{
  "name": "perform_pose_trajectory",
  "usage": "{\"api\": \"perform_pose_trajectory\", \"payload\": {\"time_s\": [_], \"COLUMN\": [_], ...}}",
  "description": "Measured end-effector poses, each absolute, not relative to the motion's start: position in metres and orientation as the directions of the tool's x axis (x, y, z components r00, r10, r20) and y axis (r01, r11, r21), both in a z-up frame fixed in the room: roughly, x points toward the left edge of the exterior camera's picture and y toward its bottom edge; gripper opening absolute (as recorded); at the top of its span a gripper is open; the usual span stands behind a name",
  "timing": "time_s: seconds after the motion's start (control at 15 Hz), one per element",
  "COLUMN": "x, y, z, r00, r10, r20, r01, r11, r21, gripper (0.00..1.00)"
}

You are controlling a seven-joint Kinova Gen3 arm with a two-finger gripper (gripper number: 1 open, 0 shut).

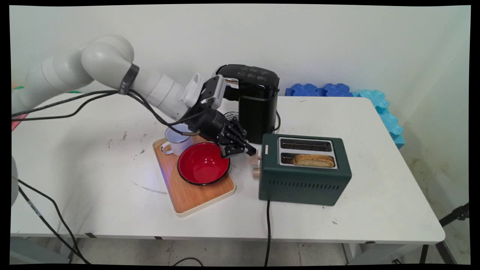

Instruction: Press the toaster switch

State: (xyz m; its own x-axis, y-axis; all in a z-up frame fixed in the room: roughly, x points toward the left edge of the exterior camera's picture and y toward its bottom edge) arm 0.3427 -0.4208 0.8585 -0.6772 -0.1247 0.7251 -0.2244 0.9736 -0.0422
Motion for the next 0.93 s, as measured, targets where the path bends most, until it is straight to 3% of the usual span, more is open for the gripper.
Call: {"api": "perform_pose_trajectory", "payload": {"time_s": [0.93], "x": [0.342], "y": [-0.418], "z": [0.838], "r00": [-0.691], "r10": [-0.132], "r20": [0.711], "r01": [-0.229], "r11": [0.973], "r21": [-0.042], "gripper": [0.0]}}
